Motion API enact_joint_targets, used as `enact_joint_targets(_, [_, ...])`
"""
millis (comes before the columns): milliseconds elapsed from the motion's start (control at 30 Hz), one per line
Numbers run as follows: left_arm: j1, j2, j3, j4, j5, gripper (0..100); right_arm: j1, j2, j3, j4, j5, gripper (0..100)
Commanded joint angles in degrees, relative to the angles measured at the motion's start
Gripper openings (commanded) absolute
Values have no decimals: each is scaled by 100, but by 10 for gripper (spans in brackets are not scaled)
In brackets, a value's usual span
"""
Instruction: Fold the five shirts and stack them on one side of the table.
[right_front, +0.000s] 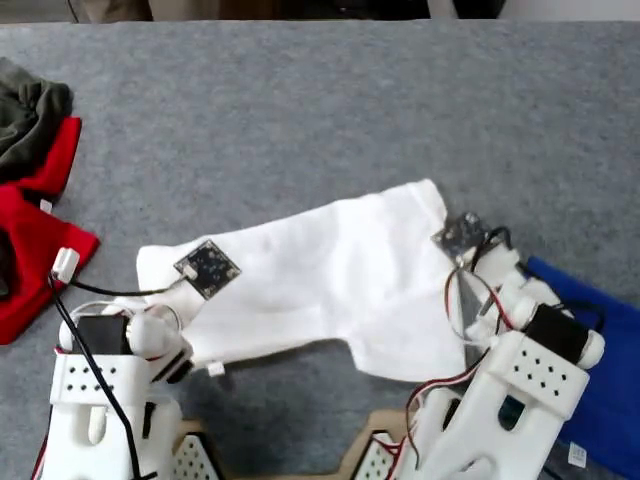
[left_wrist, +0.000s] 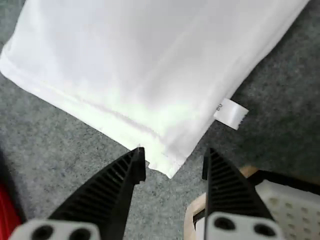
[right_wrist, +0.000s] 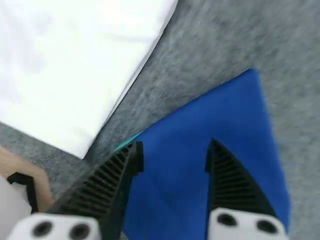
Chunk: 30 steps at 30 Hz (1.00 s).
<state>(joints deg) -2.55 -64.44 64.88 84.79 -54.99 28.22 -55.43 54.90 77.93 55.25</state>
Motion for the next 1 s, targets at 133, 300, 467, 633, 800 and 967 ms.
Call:
enact_joint_targets(133, [290, -22, -1644, 1073, -44, 192, -1121, 875, -1604, 88, -923, 98])
enact_joint_targets(300, [-35, -13, -2057, 290, 273, 179, -1710, 2589, -2897, -237, -1512, 14])
enact_joint_targets(467, [-325, 444, -1486, -1319, 1556, 29, -2193, 4365, -4382, -202, -2110, 8])
enact_joint_targets(633, [-334, 1446, -985, -2435, 3095, 20, -2607, 5771, -5253, -325, -2558, 7])
enact_joint_targets(800, [-334, 2633, -897, -3270, 3807, 19, -2659, 6932, -5877, -695, -3024, 7])
enact_joint_targets(967, [-343, 3899, -932, -3560, 4053, 19, -2615, 7802, -6396, -862, -3341, 7])
